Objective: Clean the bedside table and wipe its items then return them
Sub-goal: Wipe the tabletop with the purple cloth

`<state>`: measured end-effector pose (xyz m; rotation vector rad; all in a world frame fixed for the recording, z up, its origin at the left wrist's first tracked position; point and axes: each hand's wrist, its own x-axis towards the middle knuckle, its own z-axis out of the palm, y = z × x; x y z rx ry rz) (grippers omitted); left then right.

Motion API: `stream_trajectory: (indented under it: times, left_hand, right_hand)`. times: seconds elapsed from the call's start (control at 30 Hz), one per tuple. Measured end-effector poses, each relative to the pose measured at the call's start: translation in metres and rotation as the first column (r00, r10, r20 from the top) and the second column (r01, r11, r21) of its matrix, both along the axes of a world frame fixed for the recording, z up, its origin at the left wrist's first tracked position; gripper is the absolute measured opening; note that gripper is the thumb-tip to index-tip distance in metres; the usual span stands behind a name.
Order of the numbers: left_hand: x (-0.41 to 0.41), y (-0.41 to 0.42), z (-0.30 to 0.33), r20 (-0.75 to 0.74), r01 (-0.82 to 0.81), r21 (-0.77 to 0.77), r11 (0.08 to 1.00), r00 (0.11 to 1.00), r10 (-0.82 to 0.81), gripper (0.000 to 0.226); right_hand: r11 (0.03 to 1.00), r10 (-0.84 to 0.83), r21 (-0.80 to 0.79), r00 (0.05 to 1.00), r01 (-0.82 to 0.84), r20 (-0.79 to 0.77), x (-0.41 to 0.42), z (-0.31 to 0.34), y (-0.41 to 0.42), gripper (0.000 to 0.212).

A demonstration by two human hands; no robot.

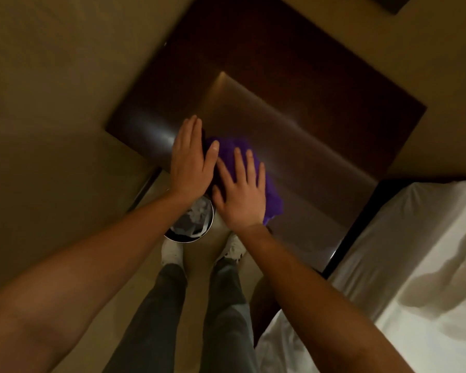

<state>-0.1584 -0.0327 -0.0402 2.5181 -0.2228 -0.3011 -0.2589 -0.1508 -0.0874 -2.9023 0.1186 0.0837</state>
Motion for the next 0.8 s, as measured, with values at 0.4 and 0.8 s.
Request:
stream_trajectory:
  times: [0.4, 0.8]
  left_hand:
    - [-0.043, 0.046, 0.024, -0.078, -0.025, -0.098, 0.995, 0.997, 0.017, 0.066]
    - [-0.063, 0.048, 0.071, -0.690, -0.340, -0.518, 0.785, 0.708, -0.149, 0.036]
  right_hand:
    - [0.945, -0.076, 0.312, 0.993, 0.100, -0.088, -0.032, 0.067, 0.037, 0.058]
    - [0.736, -0.512, 0.527, 0.859, 0.426, 0.021, -0.024, 0.129, 0.050, 0.057]
